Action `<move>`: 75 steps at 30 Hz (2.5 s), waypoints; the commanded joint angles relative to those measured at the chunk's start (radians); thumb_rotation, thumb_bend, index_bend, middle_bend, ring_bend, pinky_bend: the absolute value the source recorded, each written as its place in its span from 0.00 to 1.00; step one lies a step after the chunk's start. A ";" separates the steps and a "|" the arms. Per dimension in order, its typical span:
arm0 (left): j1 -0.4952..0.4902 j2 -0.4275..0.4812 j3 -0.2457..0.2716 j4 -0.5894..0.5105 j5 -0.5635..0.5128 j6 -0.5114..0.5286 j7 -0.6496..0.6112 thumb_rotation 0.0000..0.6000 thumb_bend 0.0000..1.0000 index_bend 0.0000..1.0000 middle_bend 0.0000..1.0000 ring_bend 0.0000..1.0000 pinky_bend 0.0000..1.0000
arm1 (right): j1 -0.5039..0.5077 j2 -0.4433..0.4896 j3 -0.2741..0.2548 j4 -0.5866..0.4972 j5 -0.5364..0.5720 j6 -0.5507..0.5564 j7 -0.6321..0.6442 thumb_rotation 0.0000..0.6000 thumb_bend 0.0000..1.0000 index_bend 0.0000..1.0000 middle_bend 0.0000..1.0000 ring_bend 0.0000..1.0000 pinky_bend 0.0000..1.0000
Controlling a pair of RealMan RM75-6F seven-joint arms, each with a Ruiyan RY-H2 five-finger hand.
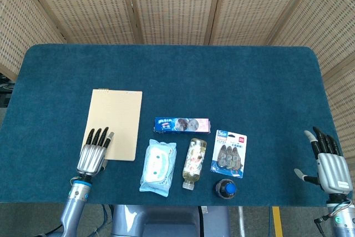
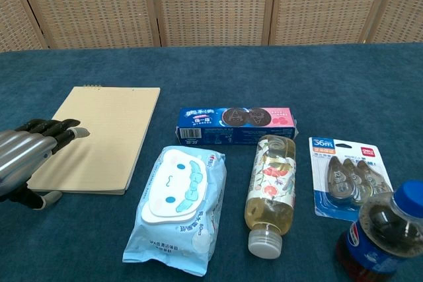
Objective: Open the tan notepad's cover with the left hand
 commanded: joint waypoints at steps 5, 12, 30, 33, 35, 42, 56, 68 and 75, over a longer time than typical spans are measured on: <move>-0.003 -0.006 -0.004 0.011 0.003 0.003 -0.008 1.00 0.33 0.07 0.00 0.00 0.00 | 0.000 0.001 0.000 -0.001 0.003 -0.002 -0.001 1.00 0.16 0.06 0.00 0.00 0.00; -0.001 -0.005 -0.006 0.000 -0.015 -0.011 -0.029 1.00 0.33 0.07 0.00 0.00 0.00 | 0.000 0.001 0.000 -0.002 0.004 -0.003 -0.001 1.00 0.16 0.06 0.00 0.00 0.00; -0.013 -0.029 -0.030 0.054 -0.018 0.002 -0.050 1.00 0.38 0.10 0.00 0.00 0.00 | 0.001 0.003 0.000 -0.006 0.007 -0.007 0.000 1.00 0.16 0.06 0.00 0.00 0.00; -0.016 -0.037 -0.029 0.070 -0.018 -0.002 -0.053 1.00 0.39 0.11 0.00 0.00 0.00 | 0.001 0.003 0.001 -0.006 0.007 -0.007 0.002 1.00 0.16 0.06 0.00 0.00 0.00; -0.017 -0.042 -0.030 0.078 -0.018 -0.001 -0.054 1.00 0.39 0.11 0.00 0.00 0.00 | 0.001 0.004 0.001 -0.006 0.008 -0.007 0.003 1.00 0.16 0.06 0.00 0.00 0.00; -0.019 -0.065 -0.036 0.120 0.004 0.024 -0.076 1.00 0.41 0.18 0.00 0.00 0.00 | 0.001 0.006 0.001 -0.009 0.011 -0.010 0.008 1.00 0.16 0.06 0.00 0.00 0.00; -0.028 -0.107 -0.053 0.218 0.045 0.062 -0.112 1.00 0.48 0.27 0.00 0.00 0.00 | 0.001 0.008 0.000 -0.012 0.012 -0.014 0.015 1.00 0.16 0.06 0.00 0.00 0.00; -0.046 -0.111 -0.077 0.252 0.038 0.047 -0.108 1.00 0.49 0.27 0.00 0.00 0.00 | 0.000 0.011 0.000 -0.015 0.014 -0.016 0.019 1.00 0.16 0.06 0.00 0.00 0.00; -0.045 -0.098 -0.074 0.239 0.016 0.019 -0.095 1.00 0.49 0.27 0.00 0.00 0.00 | 0.000 0.012 0.000 -0.016 0.014 -0.017 0.021 1.00 0.16 0.06 0.00 0.00 0.00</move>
